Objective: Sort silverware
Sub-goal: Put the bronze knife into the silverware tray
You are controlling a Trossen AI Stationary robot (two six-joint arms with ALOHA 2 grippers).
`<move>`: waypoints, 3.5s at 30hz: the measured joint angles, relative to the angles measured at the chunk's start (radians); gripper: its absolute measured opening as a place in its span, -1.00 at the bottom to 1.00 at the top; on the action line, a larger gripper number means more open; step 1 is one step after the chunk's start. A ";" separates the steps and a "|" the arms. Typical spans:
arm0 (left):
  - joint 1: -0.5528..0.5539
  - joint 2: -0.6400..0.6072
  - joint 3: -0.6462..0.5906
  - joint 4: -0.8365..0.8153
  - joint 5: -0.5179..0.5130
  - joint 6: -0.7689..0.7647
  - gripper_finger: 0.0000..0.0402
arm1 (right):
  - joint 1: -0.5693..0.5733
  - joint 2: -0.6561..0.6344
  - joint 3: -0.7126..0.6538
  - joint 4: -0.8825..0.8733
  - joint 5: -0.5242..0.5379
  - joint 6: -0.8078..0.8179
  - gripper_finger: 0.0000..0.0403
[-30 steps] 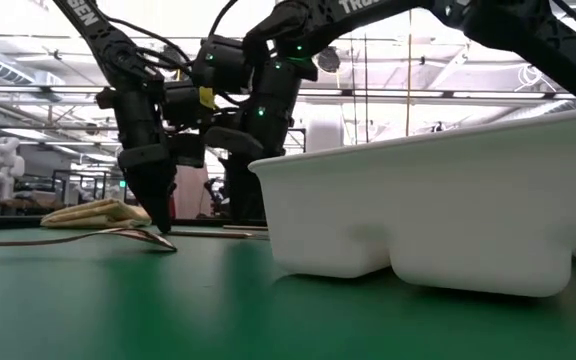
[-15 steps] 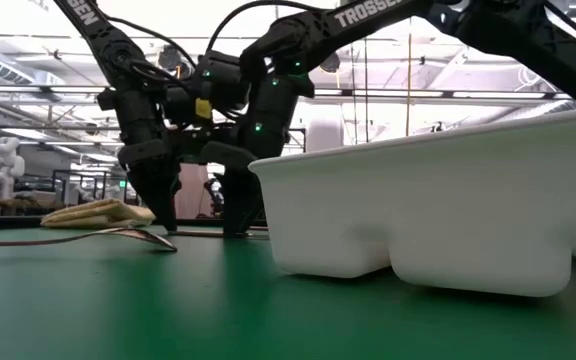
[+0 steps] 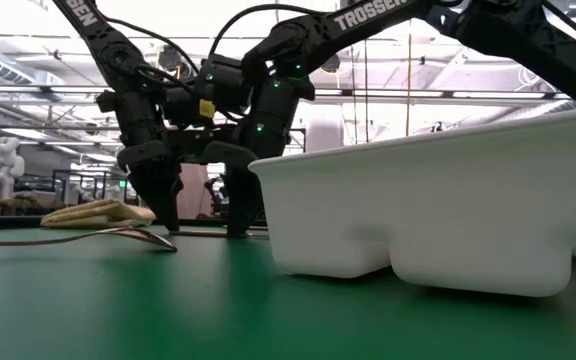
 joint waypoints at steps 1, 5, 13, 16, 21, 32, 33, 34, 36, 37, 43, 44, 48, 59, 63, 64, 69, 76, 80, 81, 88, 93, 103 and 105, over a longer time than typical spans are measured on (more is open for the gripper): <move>0.000 0.000 -0.005 0.008 0.000 0.000 -0.68 | 0.000 0.000 0.000 0.000 -0.003 0.000 -0.98; 0.004 -0.002 -0.026 0.025 -0.005 0.007 -0.68 | 0.001 0.000 0.000 -0.001 0.000 0.009 -0.99; 0.037 -0.006 -0.029 0.020 -0.005 0.001 -0.68 | 0.009 0.011 0.070 -0.043 -0.002 0.013 -1.00; 0.046 -0.006 -0.029 0.017 -0.009 0.001 -0.68 | 0.009 0.014 0.115 -0.069 0.006 0.011 -1.00; 0.056 -0.006 -0.029 0.015 -0.015 0.001 -0.68 | 0.010 0.023 0.181 -0.114 0.036 -0.002 -1.00; 0.073 -0.006 -0.030 0.014 -0.018 0.000 -0.68 | 0.030 0.015 0.224 -0.188 0.075 -0.004 -0.99; 0.073 -0.006 -0.030 0.014 -0.015 -0.001 -0.68 | 0.032 0.015 0.226 -0.189 0.083 0.002 -0.99; 0.073 -0.006 -0.031 0.016 -0.010 -0.001 -0.68 | 0.033 0.015 0.226 -0.195 0.093 0.011 -0.99; 0.074 -0.005 -0.031 0.020 0.010 -0.003 -0.68 | 0.033 0.015 0.226 -0.228 0.096 0.024 -1.00; 0.074 -0.006 -0.031 0.021 0.026 -0.006 -0.68 | 0.031 0.015 0.226 -0.236 0.098 0.028 -0.98; 0.074 -0.054 -0.035 -0.008 0.142 0.005 -0.76 | 0.026 0.014 0.226 -0.243 0.107 0.040 -0.76; 0.075 -0.063 -0.035 -0.022 0.151 0.016 -0.79 | 0.027 0.014 0.226 -0.243 0.107 0.043 -0.73; 0.076 -0.107 -0.035 -0.072 0.164 0.061 -0.87 | 0.027 0.013 0.227 -0.241 0.107 0.043 -0.63; 0.023 -0.095 -0.034 -0.038 0.164 0.080 -0.89 | 0.025 0.013 0.227 -0.232 0.133 0.024 -0.61; 0.004 -0.061 -0.034 -0.009 0.139 0.079 -0.89 | 0.023 0.011 0.228 -0.222 0.134 0.023 -0.61; 0.000 -0.052 -0.034 -0.003 0.137 0.080 -0.89 | 0.023 0.011 0.228 -0.224 0.133 0.023 -0.61; -0.013 -0.010 -0.040 0.022 0.141 0.079 -0.89 | 0.023 0.011 0.228 -0.224 0.131 0.019 -0.61; -0.013 0.007 -0.038 0.034 0.148 0.079 -0.89 | 0.023 0.011 0.228 -0.224 0.108 -0.035 -0.59; -0.013 0.007 -0.040 0.038 0.143 0.079 -0.89 | 0.023 0.011 0.228 -0.224 0.039 -0.059 -0.40; -0.013 0.007 -0.040 0.041 0.142 0.079 -0.89 | 0.023 0.011 0.228 -0.222 0.031 -0.060 -0.33; -0.013 0.009 -0.040 0.044 0.136 0.080 -0.89 | 0.017 0.035 0.230 -0.183 0.020 -0.059 0.06; -0.012 0.009 -0.040 0.042 0.129 0.081 -0.89 | 0.016 0.089 0.235 -0.196 0.021 -0.066 0.04; -0.009 0.009 -0.042 0.066 0.124 0.075 -0.89 | 0.022 0.136 0.243 -0.251 0.042 -0.050 -0.74; -0.009 0.009 -0.042 0.066 0.124 0.072 -0.89 | 0.022 0.136 0.243 -0.252 0.041 -0.044 -0.91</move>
